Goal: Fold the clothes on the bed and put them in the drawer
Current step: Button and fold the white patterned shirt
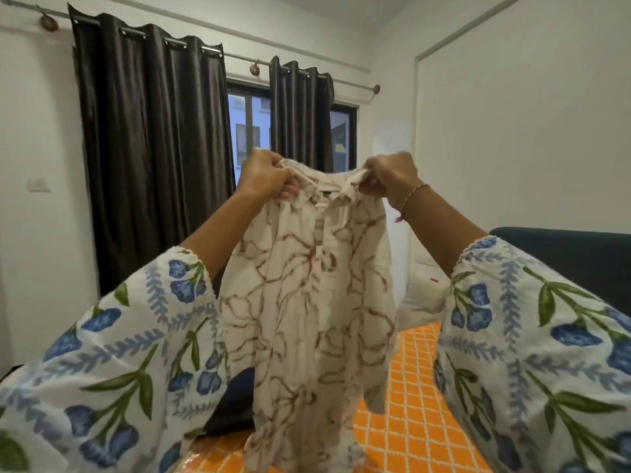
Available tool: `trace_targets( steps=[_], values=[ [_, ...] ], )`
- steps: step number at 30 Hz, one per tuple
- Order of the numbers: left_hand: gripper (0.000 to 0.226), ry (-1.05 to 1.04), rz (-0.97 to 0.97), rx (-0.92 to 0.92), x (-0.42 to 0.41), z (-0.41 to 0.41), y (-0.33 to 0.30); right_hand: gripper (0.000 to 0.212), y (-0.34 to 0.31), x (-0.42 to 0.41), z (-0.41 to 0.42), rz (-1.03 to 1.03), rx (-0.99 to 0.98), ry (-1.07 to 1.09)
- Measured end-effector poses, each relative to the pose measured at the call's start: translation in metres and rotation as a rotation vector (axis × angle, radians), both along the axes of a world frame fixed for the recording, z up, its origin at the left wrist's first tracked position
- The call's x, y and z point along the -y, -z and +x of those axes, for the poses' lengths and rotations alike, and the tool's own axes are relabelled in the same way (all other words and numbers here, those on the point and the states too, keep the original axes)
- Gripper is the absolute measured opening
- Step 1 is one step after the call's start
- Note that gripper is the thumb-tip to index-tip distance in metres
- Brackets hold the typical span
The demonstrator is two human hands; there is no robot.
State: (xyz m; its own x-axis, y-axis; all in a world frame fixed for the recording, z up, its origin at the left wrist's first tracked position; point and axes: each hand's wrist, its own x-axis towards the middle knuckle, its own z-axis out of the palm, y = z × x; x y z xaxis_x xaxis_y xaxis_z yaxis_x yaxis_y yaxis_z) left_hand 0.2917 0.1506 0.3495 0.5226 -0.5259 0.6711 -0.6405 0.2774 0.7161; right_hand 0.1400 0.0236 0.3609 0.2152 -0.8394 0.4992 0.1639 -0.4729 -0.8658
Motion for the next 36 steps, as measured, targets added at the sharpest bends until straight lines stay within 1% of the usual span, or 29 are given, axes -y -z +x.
trace_targets(
  steps=[2, 3, 4, 6, 8, 10, 13, 17, 19, 21, 23, 24, 25, 26, 27, 28, 29, 32, 34, 35, 36],
  values=[
    [0.022, 0.028, -0.060, -0.020, -0.001, -0.003, -0.010, 0.019, -0.007, -0.001, -0.002, -0.131, -0.034, 0.168],
    [0.022, 0.023, -0.037, -0.035, 0.001, -0.002, -0.012, 0.016, -0.007, -0.002, -0.002, -0.164, -0.072, 0.193],
    [0.019, 0.010, 0.048, -0.046, 0.005, -0.001, -0.009, 0.010, -0.003, -0.002, -0.001, -0.141, -0.114, 0.157],
    [0.014, -0.001, 0.307, -0.050, 0.014, 0.003, 0.007, 0.010, 0.012, 0.003, 0.001, -0.012, -0.185, 0.020],
    [0.018, 0.016, 0.478, -0.062, 0.022, 0.006, 0.030, 0.007, 0.035, 0.005, 0.000, 0.059, -0.274, -0.060],
    [0.017, 0.024, 0.547, -0.081, 0.025, 0.004, 0.052, 0.006, 0.058, 0.008, 0.001, 0.091, -0.353, -0.091],
    [0.007, 0.042, 0.657, -0.123, 0.029, 0.011, 0.082, 0.006, 0.087, 0.012, 0.005, 0.150, -0.440, -0.135],
    [0.013, 0.041, 0.845, -0.182, 0.038, 0.031, 0.126, 0.013, 0.125, 0.024, 0.019, 0.247, -0.577, -0.189],
    [0.011, 0.033, 0.908, -0.201, 0.038, 0.037, 0.141, 0.014, 0.142, 0.031, 0.025, 0.276, -0.635, -0.210],
    [0.014, 0.035, 0.950, -0.219, 0.044, 0.047, 0.161, 0.015, 0.164, 0.042, 0.037, 0.312, -0.691, -0.212],
    [0.019, 0.006, 0.926, -0.192, 0.055, 0.059, 0.183, 0.017, 0.182, 0.053, 0.050, 0.339, -0.720, -0.219],
    [0.020, -0.042, 0.893, -0.126, 0.062, 0.065, 0.193, 0.017, 0.190, 0.057, 0.057, 0.342, -0.716, -0.228],
    [0.022, -0.124, 0.857, -0.017, 0.071, 0.073, 0.201, 0.015, 0.196, 0.063, 0.065, 0.341, -0.704, -0.243],
    [0.023, -0.232, 0.817, 0.095, 0.078, 0.079, 0.208, 0.013, 0.200, 0.067, 0.072, 0.332, -0.687, -0.256],
    [0.023, -0.325, 0.760, 0.166, 0.084, 0.082, 0.212, 0.012, 0.204, 0.071, 0.079, 0.311, -0.668, -0.263],
    [0.022, -0.366, 0.689, 0.193, 0.090, 0.086, 0.216, 0.011, 0.209, 0.074, 0.086, 0.277, -0.646, -0.257],
    [0.021, -0.351, 0.624, 0.196, 0.097, 0.089, 0.219, 0.012, 0.214, 0.078, 0.094, 0.239, -0.612, -0.235],
    [0.014, -0.211, 0.518, 0.098, 0.110, 0.085, 0.234, 0.022, 0.232, 0.084, 0.113, 0.120, -0.530, -0.120],
    [0.006, -0.081, 0.393, -0.081, 0.114, 0.078, 0.246, 0.022, 0.241, 0.085, 0.121, 0.065, -0.524, -0.047],
    [0.010, 0.021, 0.341, -0.187, 0.113, 0.073, 0.250, 0.022, 0.243, 0.084, 0.122, 0.058, -0.515, -0.031],
    [0.021, 0.127, 0.323, -0.283, 0.114, 0.070, 0.254, 0.021, 0.244, 0.082, 0.122, 0.058, -0.495, -0.023]
  ],
)
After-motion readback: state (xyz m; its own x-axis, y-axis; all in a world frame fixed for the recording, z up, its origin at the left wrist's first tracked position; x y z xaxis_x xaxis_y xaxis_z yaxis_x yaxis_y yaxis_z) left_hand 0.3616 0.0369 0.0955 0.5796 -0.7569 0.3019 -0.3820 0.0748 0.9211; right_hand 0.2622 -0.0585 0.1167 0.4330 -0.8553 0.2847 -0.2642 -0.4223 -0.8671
